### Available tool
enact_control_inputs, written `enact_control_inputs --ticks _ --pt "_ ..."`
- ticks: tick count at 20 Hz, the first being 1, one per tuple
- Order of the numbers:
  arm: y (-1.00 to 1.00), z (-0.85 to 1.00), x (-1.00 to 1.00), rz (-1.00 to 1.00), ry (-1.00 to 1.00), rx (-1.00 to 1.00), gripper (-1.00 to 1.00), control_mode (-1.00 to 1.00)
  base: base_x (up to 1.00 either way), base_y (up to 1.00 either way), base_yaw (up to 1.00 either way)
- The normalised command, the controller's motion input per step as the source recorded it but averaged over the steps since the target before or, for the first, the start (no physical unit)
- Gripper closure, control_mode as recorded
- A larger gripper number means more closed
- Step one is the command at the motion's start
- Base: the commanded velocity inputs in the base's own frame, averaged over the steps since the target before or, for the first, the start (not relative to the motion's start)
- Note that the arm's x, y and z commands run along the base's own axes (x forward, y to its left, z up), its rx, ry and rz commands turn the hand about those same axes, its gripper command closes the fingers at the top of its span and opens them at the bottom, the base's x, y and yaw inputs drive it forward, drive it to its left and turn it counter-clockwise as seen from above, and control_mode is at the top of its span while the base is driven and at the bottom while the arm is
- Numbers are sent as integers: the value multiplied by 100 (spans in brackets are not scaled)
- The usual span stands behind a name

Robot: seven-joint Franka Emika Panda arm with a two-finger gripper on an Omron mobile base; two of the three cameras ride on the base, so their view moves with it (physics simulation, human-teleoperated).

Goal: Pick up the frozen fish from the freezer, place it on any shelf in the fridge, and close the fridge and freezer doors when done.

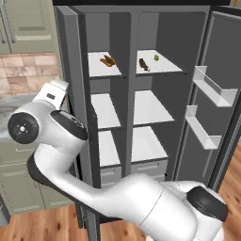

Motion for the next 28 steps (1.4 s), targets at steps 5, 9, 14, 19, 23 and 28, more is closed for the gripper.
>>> enact_control_inputs --ticks 5,9,14,19,23,28 --pt "41 -3 75 0 2 -16 -100 -100 0 0 0" --pt "-29 -9 57 0 0 -7 -100 -100 0 0 0" --pt "-40 -15 61 0 0 -2 -100 -100 0 0 0" --pt "-56 -23 47 0 0 0 -100 -100 0 0 0" --pt "-67 -9 0 0 0 -2 -100 -100 0 0 0" --pt "-75 -4 -12 -2 -3 -1 -100 -100 0 0 0"
